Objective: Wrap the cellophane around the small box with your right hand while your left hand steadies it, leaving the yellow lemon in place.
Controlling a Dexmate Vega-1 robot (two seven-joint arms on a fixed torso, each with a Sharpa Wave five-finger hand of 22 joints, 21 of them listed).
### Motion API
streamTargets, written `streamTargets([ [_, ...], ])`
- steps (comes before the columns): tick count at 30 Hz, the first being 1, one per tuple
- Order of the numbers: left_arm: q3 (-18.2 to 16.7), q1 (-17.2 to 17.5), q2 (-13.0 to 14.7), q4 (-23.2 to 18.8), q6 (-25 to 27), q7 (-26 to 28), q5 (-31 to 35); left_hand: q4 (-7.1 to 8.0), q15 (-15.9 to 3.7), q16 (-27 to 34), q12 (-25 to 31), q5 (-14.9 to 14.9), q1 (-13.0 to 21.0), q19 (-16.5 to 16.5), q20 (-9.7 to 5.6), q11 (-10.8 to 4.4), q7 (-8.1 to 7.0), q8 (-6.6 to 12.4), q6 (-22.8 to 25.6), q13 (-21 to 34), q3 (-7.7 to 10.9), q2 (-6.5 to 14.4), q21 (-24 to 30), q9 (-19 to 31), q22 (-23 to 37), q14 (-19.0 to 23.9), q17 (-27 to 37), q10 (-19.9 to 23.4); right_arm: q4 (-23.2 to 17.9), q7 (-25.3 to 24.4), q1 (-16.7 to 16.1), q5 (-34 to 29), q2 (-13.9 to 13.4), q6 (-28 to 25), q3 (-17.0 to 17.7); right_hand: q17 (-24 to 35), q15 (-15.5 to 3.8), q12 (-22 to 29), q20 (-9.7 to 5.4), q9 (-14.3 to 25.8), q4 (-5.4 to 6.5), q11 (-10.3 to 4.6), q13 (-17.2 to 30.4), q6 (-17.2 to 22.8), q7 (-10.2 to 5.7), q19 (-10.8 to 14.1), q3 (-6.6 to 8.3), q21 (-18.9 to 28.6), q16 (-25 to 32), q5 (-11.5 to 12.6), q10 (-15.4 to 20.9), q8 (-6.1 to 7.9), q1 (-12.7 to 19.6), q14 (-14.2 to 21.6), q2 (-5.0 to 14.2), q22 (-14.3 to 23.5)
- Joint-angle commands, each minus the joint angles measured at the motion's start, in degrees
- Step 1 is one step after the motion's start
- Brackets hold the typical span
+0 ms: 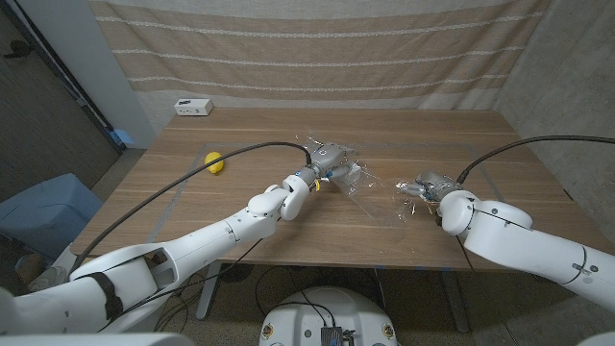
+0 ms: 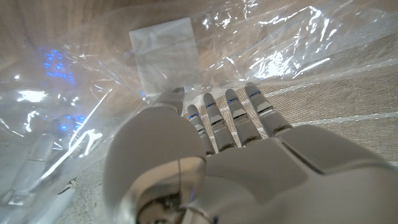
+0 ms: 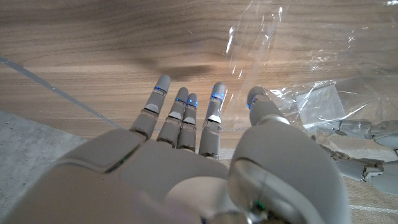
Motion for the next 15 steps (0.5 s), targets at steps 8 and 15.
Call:
streamTargets([
  [8, -0.2, 0.3, 0.4, -0.4, -0.1, 0.9, -0.2, -0.33, -4.22, 0.1, 0.3, 0.0, 0.2, 0.0, -0.31, -0.11, -0.27, 0.38, 0.1, 0.2, -0.33, 0.3, 0.4, 0.1, 0.1, -0.4, 0.1, -0.3, 2.0, -0.9, -4.9, 9.1, -1.3, 14.7, 9.0, 5.6, -4.76, 5.5, -3.2, 0.6, 1.22, -0.66, 2.2, 12.9, 1.7, 11.2, 0.84, 5.5, 11.8, -0.5, 16.1, 5.52, 13.0, 17.9, 2.53, 0.6],
  [15, -0.3, 0.7, 0.7, -1.1, 0.1, 0.7, 0.0, -0.35, -4.33, 0.1, 0.3, 0.0, 0.1, 0.0, -0.35, -0.13, -0.39, 0.39, 0.2, 0.2, -0.29, 0.3, 0.4, 0.1, 0.1, -0.4, 0.1, -0.4, 9.8, 2.6, -14.2, 19.6, -0.2, 39.5, 19.9, 10.0, -5.45, 6.5, -3.11, 1.4, 1.8, 0.38, 3.6, 12.7, 2.89, 17.6, 0.88, 9.6, 17.9, -0.2, 18.5, 6.79, 14.2, 27.1, 3.46, 0.9],
])
